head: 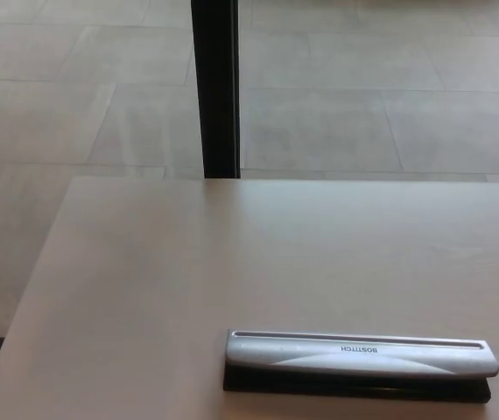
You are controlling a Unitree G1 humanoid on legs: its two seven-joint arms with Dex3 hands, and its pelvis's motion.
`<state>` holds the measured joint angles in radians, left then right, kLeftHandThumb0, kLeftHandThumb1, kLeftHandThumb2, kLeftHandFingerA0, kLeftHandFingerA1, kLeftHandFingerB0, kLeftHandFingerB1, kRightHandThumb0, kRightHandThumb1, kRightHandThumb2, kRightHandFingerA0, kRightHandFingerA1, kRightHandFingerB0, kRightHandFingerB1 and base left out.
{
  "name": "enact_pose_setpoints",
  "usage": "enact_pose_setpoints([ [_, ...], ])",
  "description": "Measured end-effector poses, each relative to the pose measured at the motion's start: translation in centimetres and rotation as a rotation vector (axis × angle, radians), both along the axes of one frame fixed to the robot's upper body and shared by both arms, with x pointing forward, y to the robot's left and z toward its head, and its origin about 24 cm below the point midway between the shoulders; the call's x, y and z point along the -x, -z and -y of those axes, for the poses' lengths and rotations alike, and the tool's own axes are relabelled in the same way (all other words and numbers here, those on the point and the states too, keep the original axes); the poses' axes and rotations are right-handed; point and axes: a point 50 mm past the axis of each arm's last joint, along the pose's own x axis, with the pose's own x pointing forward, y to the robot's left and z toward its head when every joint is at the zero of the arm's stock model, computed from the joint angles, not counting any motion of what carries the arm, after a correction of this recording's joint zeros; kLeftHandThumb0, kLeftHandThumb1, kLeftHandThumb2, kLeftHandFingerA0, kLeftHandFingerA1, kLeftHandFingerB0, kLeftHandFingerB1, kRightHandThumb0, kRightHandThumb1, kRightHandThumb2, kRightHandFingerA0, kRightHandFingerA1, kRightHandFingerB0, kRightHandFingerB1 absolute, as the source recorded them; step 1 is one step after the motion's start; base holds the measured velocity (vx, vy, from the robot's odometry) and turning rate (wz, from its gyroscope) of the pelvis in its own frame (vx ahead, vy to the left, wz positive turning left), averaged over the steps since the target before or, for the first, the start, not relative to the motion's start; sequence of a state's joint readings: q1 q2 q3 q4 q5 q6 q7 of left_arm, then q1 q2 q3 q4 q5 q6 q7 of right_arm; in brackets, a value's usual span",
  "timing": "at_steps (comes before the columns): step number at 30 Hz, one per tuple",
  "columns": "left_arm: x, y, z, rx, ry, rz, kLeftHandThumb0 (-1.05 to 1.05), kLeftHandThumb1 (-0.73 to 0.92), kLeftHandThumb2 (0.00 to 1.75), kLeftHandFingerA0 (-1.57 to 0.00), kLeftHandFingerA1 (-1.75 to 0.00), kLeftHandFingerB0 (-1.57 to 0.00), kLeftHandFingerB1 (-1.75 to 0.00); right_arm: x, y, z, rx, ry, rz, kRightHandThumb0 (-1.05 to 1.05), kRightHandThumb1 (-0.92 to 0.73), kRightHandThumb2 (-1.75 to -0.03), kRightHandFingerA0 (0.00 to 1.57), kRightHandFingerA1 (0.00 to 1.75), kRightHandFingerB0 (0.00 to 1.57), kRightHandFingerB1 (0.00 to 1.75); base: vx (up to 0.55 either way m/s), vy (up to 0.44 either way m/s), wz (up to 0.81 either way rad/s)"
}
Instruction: A hole pucnch is kept on the middle on the desk infront of the robot and the robot uses both its hands as fists to press on it and use it
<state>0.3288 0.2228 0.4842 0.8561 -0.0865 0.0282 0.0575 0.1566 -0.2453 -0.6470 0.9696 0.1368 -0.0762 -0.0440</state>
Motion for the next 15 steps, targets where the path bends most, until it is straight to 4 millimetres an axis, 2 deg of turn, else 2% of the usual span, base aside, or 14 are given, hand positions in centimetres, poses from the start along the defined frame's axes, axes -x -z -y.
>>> enact_pose_setpoints([
  [1,0.1,-0.2,-0.4,-0.013,-0.028,0.013,-0.38,0.43,0.74,-1.16,-0.88,-0.85,-0.81,0.1,-0.3,0.5,0.005,0.046,0.028,-0.55,-0.73,-0.63,0.68,0.85,0.52,0.7,0.0,0.0,0.0],
  [2,0.1,-0.4,-0.6,-0.021,-0.049,0.022,-0.39,0.46,0.77,-1.05,-0.77,-0.81,-0.8,0.1,-0.6,0.9,0.01,0.078,0.05,-0.53,-0.73,-0.63,0.69,0.92,0.5,0.7,0.0,0.0,0.0],
  [3,0.2,-0.5,-0.8,-0.026,-0.061,0.029,-0.58,0.6,0.71,-1.08,-0.76,-0.75,-0.81,0.1,-0.8,1.2,0.014,0.101,0.066,-0.52,-0.74,-0.61,0.66,0.93,0.34,0.63,0.0,0.0,0.0],
  [4,0.1,-0.6,-1.0,-0.035,-0.077,0.038,-0.64,0.66,0.66,-1.1,-0.73,-0.55,-0.74,0.1,-1.2,1.7,0.021,0.137,0.095,-0.51,-0.79,-0.65,0.59,0.88,0.26,0.6,0.0,0.0,0.0],
  [5,0.0,-0.9,-1.2,-0.048,-0.092,0.049,-0.61,0.63,0.73,-1.14,-1.11,-0.72,-0.83,-0.1,-1.7,2.4,0.031,0.18,0.131,-0.5,-0.8,-0.66,0.67,0.99,0.29,0.72,0.0,0.0,0.0],
  [6,-0.4,-1.1,-1.5,-0.06,-0.103,0.066,-0.45,0.46,0.89,-1.24,-0.82,-0.86,-0.85,-0.2,-2.2,3.0,0.043,0.212,0.161,-0.48,-0.8,-0.68,0.52,0.81,0.18,0.61,0.0,0.0,0.0],
  [7,-0.9,-1.3,-1.7,-0.071,-0.111,0.085,-0.45,0.46,0.89,-1.24,-0.82,-0.86,-0.85,-0.4,-2.7,3.5,0.052,0.237,0.188,-0.48,-0.8,-0.68,0.52,0.81,0.18,0.61,0.0,0.0,0.0],
  [8,-1.6,-1.8,-2.0,-0.09,-0.121,0.119,-0.49,0.54,0.9,-1.22,-0.83,-0.58,-0.79,-0.8,-3.4,4.3,0.065,0.268,0.23,-0.44,-0.73,-0.75,0.57,0.76,0.25,0.63,0.0,0.0,0.0],
  [10,-3.0,-2.6,-2.7,-0.122,-0.135,0.178,-0.49,0.54,0.9,-1.22,-0.83,-0.58,-0.79,-1.6,-4.8,5.5,0.088,0.316,0.302,-0.44,-0.73,-0.75,0.57,0.76,0.25,0.63,0.0,0.0,0.0],
  [11,-3.5,-3.0,-2.9,-0.135,-0.139,0.2,-0.44,0.45,1.06,-1.14,-1.03,-0.54,-0.69,-1.9,-5.3,5.9,0.096,0.333,0.33,-0.27,-0.59,-0.95,0.86,0.8,0.43,0.66,0.0,0.0,0.0],
  [12,-4.5,-3.6,-3.3,-0.153,-0.145,0.238,-0.43,0.42,1.06,-1.16,-1.13,-0.56,-0.67,-2.4,-6.0,6.5,0.106,0.358,0.373,-0.19,-0.52,-1.15,0.82,0.86,0.42,0.69,0.0,0.0,0.0],
  [13,-6.0,-4.5,-3.7,-0.176,-0.151,0.296,-0.43,0.45,1.06,-1.02,-1.3,-0.72,-0.61,-3.2,-7.2,7.2,0.121,0.387,0.434,-0.18,-0.51,-1.17,0.87,0.95,0.44,0.7,0.0,0.0,0.0],
  [14,-7.2,-5.2,-4.1,-0.193,-0.153,0.341,-0.43,0.45,1.06,-1.02,-1.3,-0.72,-0.61,-4.0,-8.1,7.7,0.132,0.402,0.483,-0.18,-0.51,-1.17,0.87,0.95,0.44,0.7,0.0,0.0,0.0],
  [15,-8.9,-6.4,-4.6,-0.217,-0.155,0.403,-0.48,0.44,1.13,-1.37,-1.34,-1.07,-0.92,-4.9,-9.5,8.4,0.148,0.421,0.55,-0.22,-0.46,-1.25,0.94,1.21,0.66,0.8,0.0,0.0,0.0],
])
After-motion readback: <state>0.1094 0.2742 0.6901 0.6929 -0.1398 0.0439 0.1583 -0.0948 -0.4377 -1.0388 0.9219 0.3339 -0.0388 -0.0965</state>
